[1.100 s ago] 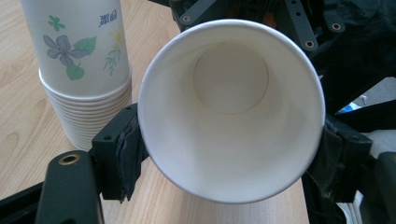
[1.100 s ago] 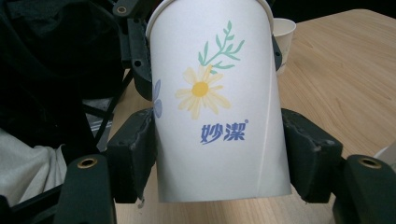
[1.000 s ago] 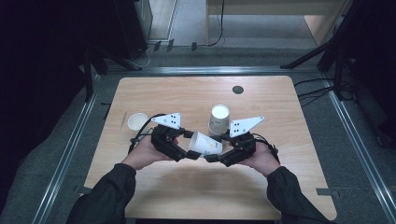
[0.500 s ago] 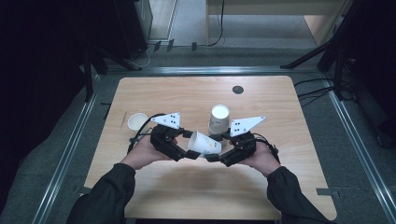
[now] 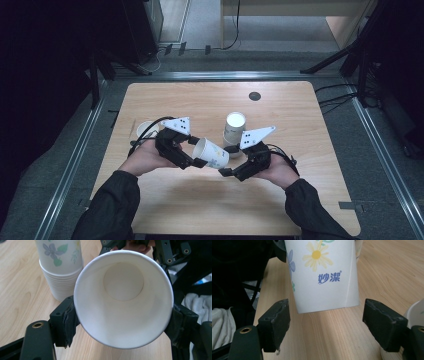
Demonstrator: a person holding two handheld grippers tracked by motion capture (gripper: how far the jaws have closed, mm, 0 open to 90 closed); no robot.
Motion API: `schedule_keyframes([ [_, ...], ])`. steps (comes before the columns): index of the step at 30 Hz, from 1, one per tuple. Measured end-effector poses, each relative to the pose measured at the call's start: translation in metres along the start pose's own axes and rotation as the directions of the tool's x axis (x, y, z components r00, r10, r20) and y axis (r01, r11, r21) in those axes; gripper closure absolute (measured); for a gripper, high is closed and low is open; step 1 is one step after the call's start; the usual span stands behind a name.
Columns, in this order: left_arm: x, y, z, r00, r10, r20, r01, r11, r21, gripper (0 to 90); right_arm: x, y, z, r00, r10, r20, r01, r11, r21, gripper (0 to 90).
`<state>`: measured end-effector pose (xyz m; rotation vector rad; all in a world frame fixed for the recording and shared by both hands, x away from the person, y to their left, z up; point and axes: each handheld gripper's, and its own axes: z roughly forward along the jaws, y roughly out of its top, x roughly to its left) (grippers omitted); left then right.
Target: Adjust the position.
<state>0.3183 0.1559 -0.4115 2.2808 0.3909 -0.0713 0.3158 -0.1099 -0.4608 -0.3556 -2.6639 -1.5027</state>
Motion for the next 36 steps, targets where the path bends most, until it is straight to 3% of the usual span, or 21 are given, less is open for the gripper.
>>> schedule_keyframes([
  [2, 0.0, 0.003, 0.0, 1.0, 0.001, 0.005, -0.001, 0.9993, 0.037, 23.0, 0.001, 0.0, 0.003, 0.9999, -0.009, 0.006, 0.009, 1.0, 0.013, 22.5],
  [3, -0.001, 0.004, 0.001, 0.9998, 0.013, -0.012, -0.013, 0.9982, 0.059, 23.0, 0.001, 0.0, 0.004, 0.9999, -0.008, 0.008, 0.007, 1.0, 0.018, 22.5],
  [10, -0.005, 0.013, 0.011, 0.9989, 0.04, -0.026, -0.035, 0.9842, 0.173, 23.0, 0.002, 0.0, 0.012, 0.9997, -0.021, 0.014, 0.02, 0.999, 0.039, 22.4],
  [16, -0.007, 0.016, 0.023, 0.9978, 0.059, -0.032, -0.049, 0.9679, 0.246, 23.0, 0.003, 0.0, 0.021, 0.9996, -0.027, 0.013, 0.026, 0.998, 0.058, 22.6],
  [20, -0.01, 0.018, 0.026, 0.9965, 0.074, -0.038, -0.061, 0.9615, 0.268, 23.0, 0.006, 0.0, 0.027, 0.9992, -0.039, 0.01, 0.038, 0.996, 0.077, 23.3],
  [25, -0.011, 0.018, 0.028, 0.9961, 0.08, -0.038, -0.067, 0.9595, 0.274, 22.8, 0.006, 0.0, 0.029, 0.9986, -0.053, -0.001, 0.053, 0.995, 0.083, 31.6],
  [29, -0.009, 0.016, 0.027, 0.9975, 0.066, -0.025, -0.057, 0.9633, 0.262, 22.0, 0.007, 0.001, 0.029, 0.9984, -0.057, -0.001, 0.057, 0.995, 0.082, 32.7],
  [32, -0.008, 0.015, 0.027, 0.9977, 0.064, -0.023, -0.057, 0.9665, 0.25, 19.8, 0.007, 0.001, 0.028, 0.9982, -0.06, 0.0, 0.06, 0.995, 0.079, 32.6],
  [36, -0.006, 0.013, 0.024, 0.9985, 0.051, -0.023, -0.045, 0.9772, 0.208, 11.9, 0.006, 0.002, 0.024, 0.9986, -0.051, 0.01, 0.051, 0.997, 0.064, 32.7],
])
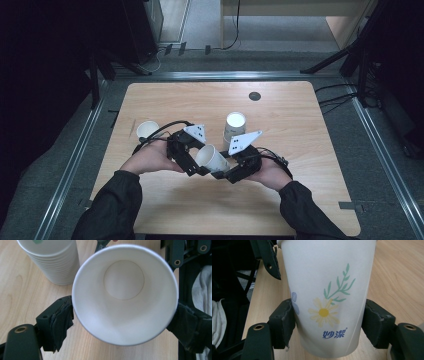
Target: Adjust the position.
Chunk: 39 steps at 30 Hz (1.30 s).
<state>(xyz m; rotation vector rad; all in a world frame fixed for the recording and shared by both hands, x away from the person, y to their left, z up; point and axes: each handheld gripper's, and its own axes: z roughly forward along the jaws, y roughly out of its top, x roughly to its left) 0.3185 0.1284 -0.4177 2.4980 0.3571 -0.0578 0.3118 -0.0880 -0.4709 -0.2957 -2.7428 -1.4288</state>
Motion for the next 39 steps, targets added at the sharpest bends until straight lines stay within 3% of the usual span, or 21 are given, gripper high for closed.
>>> schedule_keyframes([
  [4, 0.004, -0.007, -0.003, 0.9996, -0.028, 0.008, 0.029, 0.9961, -0.083, 8.9, -0.002, 0.0, -0.006, 1.0, 0.007, 0.004, -0.007, 1.0, -0.023, 32.7],
  [8, 0.006, -0.017, -0.006, 0.9963, -0.059, 0.062, 0.069, 0.9835, -0.167, 9.1, -0.002, 0.0, -0.01, 0.9998, 0.018, 0.004, -0.018, 0.999, -0.04, 32.7],
  [11, 0.005, -0.022, -0.005, 0.996, -0.063, 0.063, 0.074, 0.977, -0.2, 9.1, -0.002, 0.0, -0.011, 0.9998, 0.022, -0.002, -0.022, 0.999, -0.048, 32.7],
  [13, 0.004, -0.024, -0.004, 0.9951, -0.073, 0.066, 0.086, 0.9699, -0.228, 9.1, -0.002, 0.0, -0.011, 0.9997, 0.025, -0.004, -0.025, 0.998, -0.054, 32.7],
  [19, 0.005, -0.028, -0.001, 0.9875, -0.116, 0.107, 0.145, 0.9368, -0.319, 9.5, -0.003, 0.001, -0.015, 0.9995, 0.029, -0.012, -0.03, 0.996, -0.08, 32.7],
  [22, 0.005, -0.027, 0.001, 0.9876, -0.121, 0.101, 0.148, 0.9296, -0.338, 11.7, -0.003, 0.001, -0.017, 0.9993, 0.035, -0.011, -0.036, 0.995, -0.089, 32.7],
  [23, 0.005, -0.027, 0.002, 0.9858, -0.13, 0.106, 0.16, 0.9192, -0.36, 11.7, -0.004, 0.001, -0.017, 0.9993, 0.035, -0.01, -0.036, 0.995, -0.091, 32.7],
  [24, 0.005, -0.028, 0.002, 0.9845, -0.134, 0.113, 0.167, 0.9162, -0.364, 12.3, -0.004, 0.001, -0.017, 0.9991, 0.039, -0.014, -0.04, 0.995, -0.093, 32.7],
  [28, 0.006, -0.028, 0.005, 0.9819, -0.144, 0.123, 0.181, 0.9086, -0.377, 12.4, -0.004, 0.001, -0.017, 0.9992, 0.037, -0.011, -0.038, 0.995, -0.093, 32.7],
  [31, 0.006, -0.027, 0.007, 0.9816, -0.143, 0.127, 0.181, 0.9089, -0.376, 12.3, -0.003, 0.001, -0.016, 0.9991, 0.04, -0.013, -0.041, 0.995, -0.091, 32.7],
  [32, 0.005, -0.026, 0.008, 0.9815, -0.143, 0.127, 0.182, 0.9049, -0.385, 12.4, -0.003, 0.001, -0.015, 0.999, 0.042, -0.015, -0.043, 0.995, -0.091, 32.7],
  [39, 0.004, -0.026, 0.009, 0.9835, -0.13, 0.125, 0.169, 0.9064, -0.387, 14.8, -0.003, 0.001, -0.014, 0.9991, 0.041, -0.013, -0.042, 0.995, -0.089, 32.7],
])
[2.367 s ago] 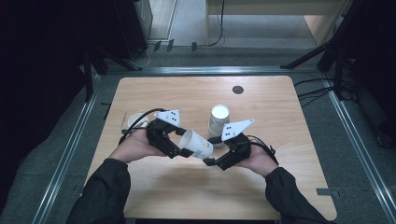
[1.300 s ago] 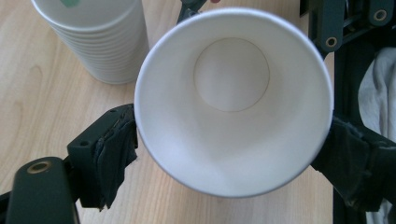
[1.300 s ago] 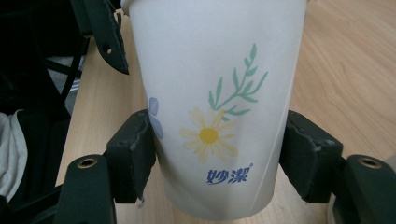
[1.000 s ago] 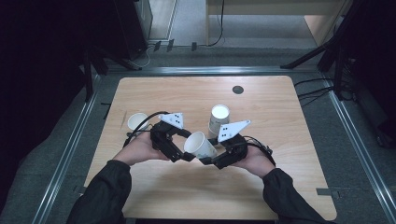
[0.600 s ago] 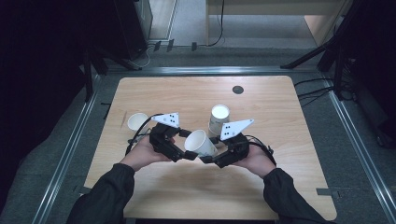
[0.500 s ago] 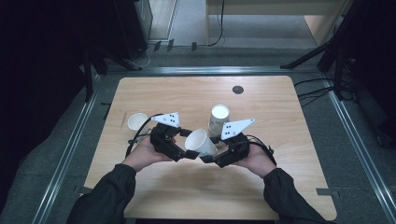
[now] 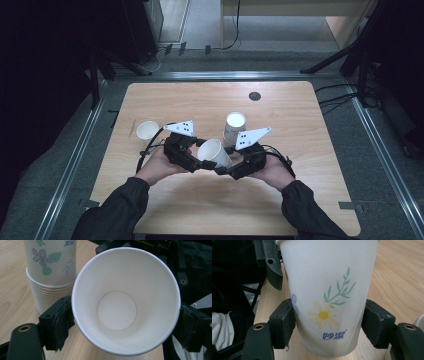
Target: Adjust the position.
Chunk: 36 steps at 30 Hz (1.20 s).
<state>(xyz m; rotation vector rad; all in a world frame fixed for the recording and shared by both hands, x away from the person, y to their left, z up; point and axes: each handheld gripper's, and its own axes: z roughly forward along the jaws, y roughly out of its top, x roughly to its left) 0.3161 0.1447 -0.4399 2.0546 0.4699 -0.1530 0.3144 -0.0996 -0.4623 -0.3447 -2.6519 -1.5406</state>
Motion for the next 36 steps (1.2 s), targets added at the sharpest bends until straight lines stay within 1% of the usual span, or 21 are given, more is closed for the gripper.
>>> schedule_keyframes([
  [4, -0.001, 0.0, 0.001, 0.9999, 0.013, 0.002, -0.013, 0.9999, -0.007, 20.8, 0.0, 0.0, 0.001, 1.0, 0.004, 0.003, -0.004, 1.0, 0.009, 32.8],
  [7, -0.002, 0.0, 0.001, 0.9998, 0.019, 0.001, -0.019, 0.9998, -0.006, 21.5, 0.0, 0.0, 0.001, 1.0, -0.002, 0.005, 0.002, 1.0, 0.008, 32.8],
  [13, -0.003, 0.0, 0.001, 0.9996, 0.027, -0.003, -0.027, 0.9996, -0.005, 22.7, -0.001, -0.001, 0.001, 1.0, 0.005, -0.004, -0.005, 1.0, 0.009, 32.7],
  [14, -0.003, 0.0, 0.001, 0.9996, 0.027, -0.003, -0.027, 0.9996, -0.003, 22.8, -0.001, -0.001, 0.001, 0.9999, 0.013, -0.009, -0.013, 1.0, 0.013, 32.6],
  [15, -0.003, 0.0, 0.002, 0.9996, 0.028, -0.007, -0.028, 0.9996, 0.0, 22.8, -0.001, -0.001, 0.001, 0.9999, 0.011, -0.009, -0.011, 1.0, 0.017, 32.6],
  [17, -0.003, 0.0, 0.002, 0.9996, 0.027, -0.008, -0.027, 0.9996, 0.006, 22.9, -0.001, -0.002, 0.002, 0.9999, 0.009, -0.006, -0.009, 1.0, 0.024, 32.3],
  [21, -0.002, 0.0, 0.001, 0.9997, 0.023, -0.008, -0.023, 0.9997, 0.001, 23.2, -0.001, -0.002, 0.002, 1.0, 0.009, -0.002, -0.009, 1.0, 0.02, 31.7],
  [23, -0.002, 0.0, 0.0, 0.9997, 0.022, -0.008, -0.022, 0.9997, -0.005, 23.3, -0.001, -0.002, 0.002, 1.0, 0.007, -0.001, -0.007, 1.0, 0.019, 29.9],
  [25, -0.002, 0.0, -0.001, 0.9998, 0.018, -0.008, -0.018, 0.9998, -0.007, 23.4, 0.0, -0.002, 0.003, 1.0, 0.008, 0.003, -0.009, 1.0, 0.029, 27.8],
  [27, -0.002, 0.0, -0.001, 0.9998, 0.019, -0.006, -0.019, 0.9998, -0.006, 23.5, 0.0, -0.003, 0.004, 0.9999, -0.002, 0.015, 0.001, 0.999, 0.038, 26.9],
  [31, -0.002, 0.0, -0.004, 0.9995, 0.026, -0.02, -0.026, 0.9996, -0.011, 23.6, 0.001, -0.003, 0.005, 0.9999, 0.002, 0.017, -0.003, 0.999, 0.043, 24.8],
  [32, -0.001, 0.0, -0.007, 0.9995, 0.025, -0.017, -0.025, 0.9996, -0.014, 23.5, 0.001, -0.003, 0.005, 0.9998, 0.003, 0.018, -0.003, 0.999, 0.043, 24.5],
  [36, 0.002, 0.0, -0.016, 0.9993, 0.018, -0.033, -0.019, 0.9991, -0.038, 23.6, 0.0, -0.005, 0.003, 0.9997, 0.005, 0.023, -0.006, 0.999, 0.04, 23.1],
])
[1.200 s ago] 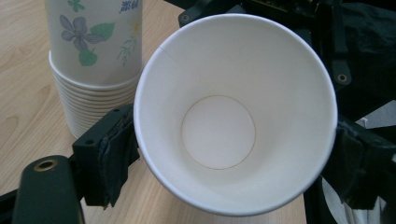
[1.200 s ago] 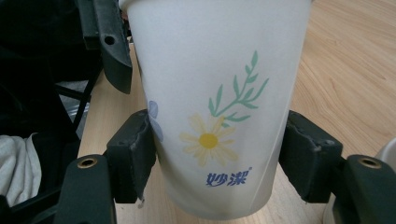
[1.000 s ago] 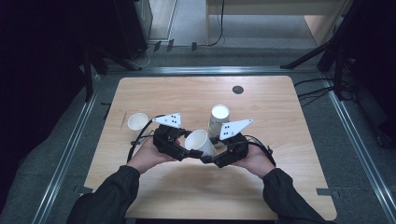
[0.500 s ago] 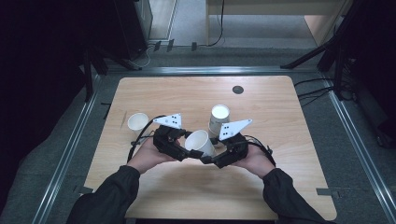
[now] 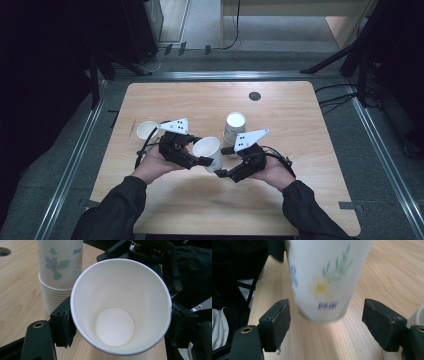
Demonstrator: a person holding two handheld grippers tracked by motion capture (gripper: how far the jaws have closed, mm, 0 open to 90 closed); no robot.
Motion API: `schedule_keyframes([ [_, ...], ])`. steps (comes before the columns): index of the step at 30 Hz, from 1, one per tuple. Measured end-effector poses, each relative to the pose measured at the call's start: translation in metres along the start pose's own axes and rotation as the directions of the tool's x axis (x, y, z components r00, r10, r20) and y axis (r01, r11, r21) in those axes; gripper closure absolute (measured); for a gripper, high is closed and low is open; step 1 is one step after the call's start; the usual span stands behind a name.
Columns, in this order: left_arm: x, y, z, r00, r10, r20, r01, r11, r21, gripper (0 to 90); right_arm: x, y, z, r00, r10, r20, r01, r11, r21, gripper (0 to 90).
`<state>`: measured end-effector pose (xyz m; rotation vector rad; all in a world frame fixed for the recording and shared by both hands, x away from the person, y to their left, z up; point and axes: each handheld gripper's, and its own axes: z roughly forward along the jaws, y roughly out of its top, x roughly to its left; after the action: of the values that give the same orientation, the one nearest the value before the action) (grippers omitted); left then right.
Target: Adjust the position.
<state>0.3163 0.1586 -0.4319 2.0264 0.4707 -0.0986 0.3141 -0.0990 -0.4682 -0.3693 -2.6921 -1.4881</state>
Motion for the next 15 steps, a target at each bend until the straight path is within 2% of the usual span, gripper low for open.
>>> schedule_keyframes([
  [8, 0.005, 0.002, -0.022, 0.9991, -0.01, -0.04, 0.008, 0.9993, -0.036, 23.6, -0.001, -0.004, -0.005, 0.9998, 0.003, 0.018, -0.003, 1.0, 0.007, 21.6],
  [13, 0.006, -0.002, -0.033, 0.9957, -0.003, -0.092, 0.002, 0.9999, -0.014, 23.5, -0.002, -0.007, -0.007, 0.9984, -0.002, 0.056, 0.001, 1.0, 0.014, 21.4],
  [15, 0.007, -0.005, -0.037, 0.9936, -0.001, -0.113, 0.002, 1.0, 0.004, 23.5, -0.002, -0.008, -0.007, 0.9972, 0.011, 0.073, -0.012, 1.0, 0.011, 21.3],
])
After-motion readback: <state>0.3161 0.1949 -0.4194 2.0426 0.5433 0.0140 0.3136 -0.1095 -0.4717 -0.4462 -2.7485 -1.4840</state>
